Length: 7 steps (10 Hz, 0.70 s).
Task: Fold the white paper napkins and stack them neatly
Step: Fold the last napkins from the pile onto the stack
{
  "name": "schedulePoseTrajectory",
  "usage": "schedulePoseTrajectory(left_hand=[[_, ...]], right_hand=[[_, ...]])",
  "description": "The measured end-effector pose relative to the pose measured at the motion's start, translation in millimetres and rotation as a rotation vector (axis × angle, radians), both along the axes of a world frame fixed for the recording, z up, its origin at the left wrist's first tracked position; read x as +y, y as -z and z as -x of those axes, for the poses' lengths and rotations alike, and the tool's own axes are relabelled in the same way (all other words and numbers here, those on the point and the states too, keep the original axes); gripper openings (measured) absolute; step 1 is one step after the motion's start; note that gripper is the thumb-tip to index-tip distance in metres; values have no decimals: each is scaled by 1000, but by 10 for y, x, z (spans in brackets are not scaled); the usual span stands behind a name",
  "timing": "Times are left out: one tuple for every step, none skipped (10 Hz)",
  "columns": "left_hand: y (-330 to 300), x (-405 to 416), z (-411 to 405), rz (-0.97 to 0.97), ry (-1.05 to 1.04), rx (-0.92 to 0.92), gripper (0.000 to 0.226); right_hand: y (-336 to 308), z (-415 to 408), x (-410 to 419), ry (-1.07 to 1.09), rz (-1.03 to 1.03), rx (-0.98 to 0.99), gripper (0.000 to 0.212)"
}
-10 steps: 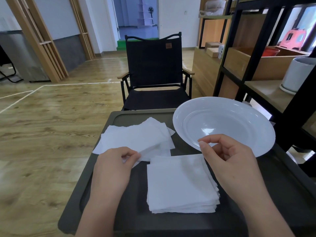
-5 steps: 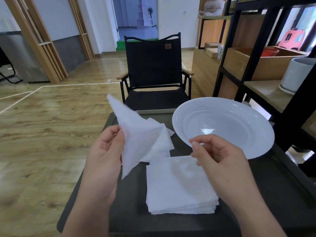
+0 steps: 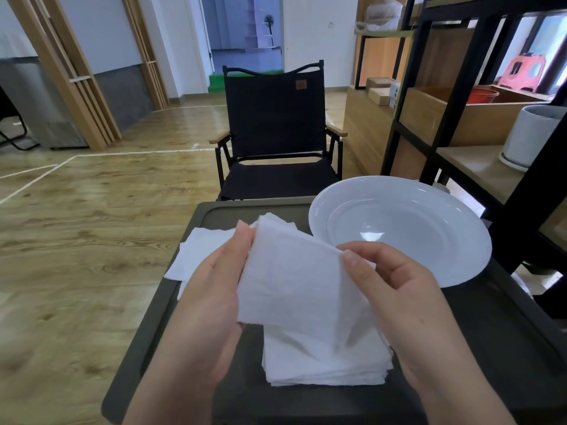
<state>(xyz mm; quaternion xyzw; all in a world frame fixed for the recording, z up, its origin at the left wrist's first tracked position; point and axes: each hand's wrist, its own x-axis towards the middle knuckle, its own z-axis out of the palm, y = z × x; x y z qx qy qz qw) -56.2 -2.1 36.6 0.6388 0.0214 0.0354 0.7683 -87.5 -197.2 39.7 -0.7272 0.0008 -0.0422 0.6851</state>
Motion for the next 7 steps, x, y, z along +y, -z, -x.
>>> schedulePoseTrajectory(left_hand=[[-105, -133, 108, -145, 40, -83, 25], [-131, -232, 364, -130, 8, -136, 27], [-118, -208, 307, -106, -23, -166, 36], [-184, -239, 353, -27, -26, -223, 41], [-189, -238, 350, 41, -37, -266, 49], [-198, -229, 351, 58, -2, -258, 53], [-215, -217, 370, -1, 42, -241, 56]], right_hand=[[24, -26, -33, 3, -1, 16, 22], [5, -31, -29, 4, -21, 18, 32], [-3, -38, -31, 48, 5, 86, 32], [-31, -28, -59, 90, 49, 143, 43], [-75, 9, -66, 46, 64, 155, 65], [-97, 14, -46, -35, -58, 143, 70], [-128, 57, -47, -52, -117, 27, 57]])
